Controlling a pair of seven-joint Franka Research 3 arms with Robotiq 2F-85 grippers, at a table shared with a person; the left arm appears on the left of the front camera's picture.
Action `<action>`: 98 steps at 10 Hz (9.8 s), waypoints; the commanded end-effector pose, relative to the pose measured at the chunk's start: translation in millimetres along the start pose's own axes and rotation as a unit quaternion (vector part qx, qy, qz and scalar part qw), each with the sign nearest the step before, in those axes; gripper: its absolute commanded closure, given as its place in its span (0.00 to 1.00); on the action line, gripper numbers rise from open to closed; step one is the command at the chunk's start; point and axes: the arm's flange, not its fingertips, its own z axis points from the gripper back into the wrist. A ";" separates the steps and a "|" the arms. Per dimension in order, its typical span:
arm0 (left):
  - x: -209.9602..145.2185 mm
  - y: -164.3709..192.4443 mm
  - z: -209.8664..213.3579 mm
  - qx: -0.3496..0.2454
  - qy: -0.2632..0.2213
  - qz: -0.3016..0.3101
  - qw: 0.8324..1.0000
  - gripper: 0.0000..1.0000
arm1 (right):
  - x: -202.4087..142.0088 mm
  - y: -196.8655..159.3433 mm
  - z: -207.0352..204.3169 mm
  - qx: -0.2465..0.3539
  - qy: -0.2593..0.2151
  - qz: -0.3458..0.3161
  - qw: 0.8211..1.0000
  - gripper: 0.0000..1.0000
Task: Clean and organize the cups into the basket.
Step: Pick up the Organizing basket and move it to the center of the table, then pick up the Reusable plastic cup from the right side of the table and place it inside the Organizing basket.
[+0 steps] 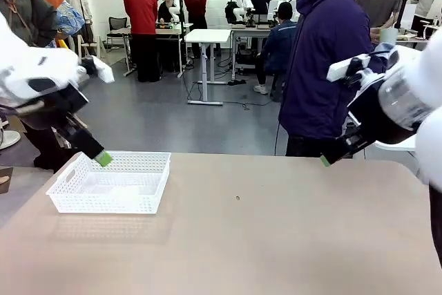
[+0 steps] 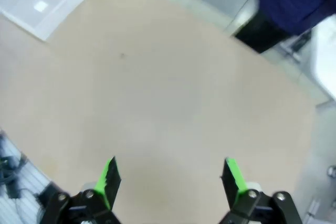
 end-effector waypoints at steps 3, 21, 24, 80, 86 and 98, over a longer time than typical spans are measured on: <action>-25.5 103.5 19.5 -0.388 -0.102 0.274 0.874 0.00 | -46.7 -121.6 12.4 0.469 -0.106 -0.302 0.823 0.00; -223.2 227.6 115.9 -0.295 -0.164 0.460 0.821 0.00 | -226.7 -288.4 74.6 0.422 -0.148 -0.511 0.734 0.00; -223.2 227.6 115.9 -0.295 -0.164 0.460 0.821 0.00 | -226.7 -288.4 74.6 0.422 -0.148 -0.511 0.734 0.00; -58.1 212.6 53.0 0.046 0.124 0.336 0.932 0.00 | -211.8 -342.2 6.2 0.418 -0.192 -0.026 0.887 0.00; -103.9 197.0 -44.5 0.073 0.137 0.348 0.925 0.00 | -207.1 -344.0 9.4 0.432 -0.198 -0.039 0.879 0.00; -70.3 191.5 -42.5 0.100 0.169 0.326 0.925 0.00 | -212.0 -338.9 -14.4 0.392 -0.189 0.088 0.896 0.00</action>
